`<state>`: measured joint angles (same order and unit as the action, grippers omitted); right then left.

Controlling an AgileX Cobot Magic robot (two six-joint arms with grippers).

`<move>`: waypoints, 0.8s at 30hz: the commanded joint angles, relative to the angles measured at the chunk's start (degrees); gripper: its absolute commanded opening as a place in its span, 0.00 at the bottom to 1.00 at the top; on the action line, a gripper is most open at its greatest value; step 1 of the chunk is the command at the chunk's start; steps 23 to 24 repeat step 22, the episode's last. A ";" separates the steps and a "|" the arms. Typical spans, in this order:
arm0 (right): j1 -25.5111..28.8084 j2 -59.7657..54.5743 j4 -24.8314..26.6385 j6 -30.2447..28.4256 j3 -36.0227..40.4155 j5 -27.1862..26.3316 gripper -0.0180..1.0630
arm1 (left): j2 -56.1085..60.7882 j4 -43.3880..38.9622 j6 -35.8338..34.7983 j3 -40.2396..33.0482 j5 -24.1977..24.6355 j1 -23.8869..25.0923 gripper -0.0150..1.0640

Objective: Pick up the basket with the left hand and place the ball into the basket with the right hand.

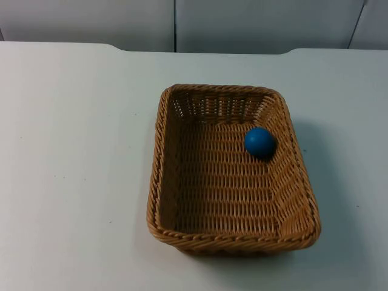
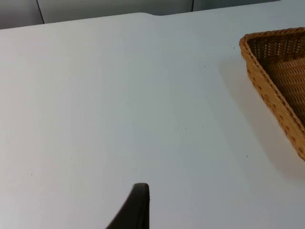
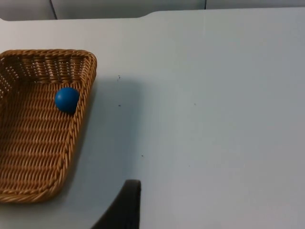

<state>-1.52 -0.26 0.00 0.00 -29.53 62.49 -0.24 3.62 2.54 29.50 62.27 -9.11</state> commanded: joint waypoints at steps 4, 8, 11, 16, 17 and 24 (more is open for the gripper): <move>0.40 0.26 0.00 0.00 0.39 -0.63 0.99 | 0.24 0.11 -0.38 -0.15 -0.64 0.26 0.87; 0.40 0.26 0.00 0.00 0.39 -0.63 0.99 | 0.24 0.11 -0.38 -0.15 -0.64 0.52 0.87; 0.40 0.26 0.00 0.00 0.39 -0.63 0.99 | 0.24 0.11 -0.38 -0.15 -0.64 1.95 0.87; 0.40 0.26 0.00 0.00 0.39 -0.63 0.99 | 0.24 0.22 -0.15 -0.15 -0.64 5.76 0.87; 0.40 0.26 0.00 0.00 0.39 -0.63 0.99 | 0.24 0.22 -0.15 -0.15 -0.64 6.61 0.87; 0.40 0.26 0.00 0.00 0.39 -0.63 0.99 | 0.24 0.22 -0.15 -0.15 -0.64 9.49 0.87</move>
